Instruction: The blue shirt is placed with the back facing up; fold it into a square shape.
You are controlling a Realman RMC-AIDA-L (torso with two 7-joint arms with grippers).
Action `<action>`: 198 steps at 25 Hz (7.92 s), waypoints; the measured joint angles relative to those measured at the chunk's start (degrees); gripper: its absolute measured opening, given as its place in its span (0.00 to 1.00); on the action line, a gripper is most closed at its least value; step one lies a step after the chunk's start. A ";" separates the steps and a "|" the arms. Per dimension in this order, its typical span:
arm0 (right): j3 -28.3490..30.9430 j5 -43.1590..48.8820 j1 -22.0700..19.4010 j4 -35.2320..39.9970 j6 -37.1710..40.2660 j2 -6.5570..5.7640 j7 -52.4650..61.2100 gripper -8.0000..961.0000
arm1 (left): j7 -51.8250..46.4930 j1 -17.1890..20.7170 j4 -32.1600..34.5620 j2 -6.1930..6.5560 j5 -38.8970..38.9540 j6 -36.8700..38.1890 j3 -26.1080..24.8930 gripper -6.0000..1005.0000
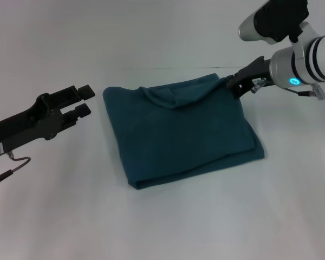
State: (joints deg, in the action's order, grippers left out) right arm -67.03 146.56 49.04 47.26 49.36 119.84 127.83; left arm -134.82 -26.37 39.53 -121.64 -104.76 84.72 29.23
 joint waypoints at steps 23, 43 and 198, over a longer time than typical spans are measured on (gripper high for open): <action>-0.30 2.34 1.21 -5.72 -5.03 0.16 1.44 0.04 | -0.01 -1.24 -0.33 0.09 0.17 -0.60 -0.32 0.60; 0.69 4.90 1.66 -4.58 -6.23 -0.36 10.58 0.42 | -0.12 -1.13 -0.42 0.15 1.03 -0.71 -0.41 0.60; 14.76 -9.53 -4.55 -9.61 18.09 -4.45 6.12 0.73 | -0.12 0.03 0.99 0.35 3.77 4.11 0.83 0.60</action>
State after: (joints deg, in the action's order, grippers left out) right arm -52.27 137.03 44.49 37.65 67.45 115.39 133.94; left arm -134.94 -26.34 40.52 -121.29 -100.99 88.83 30.06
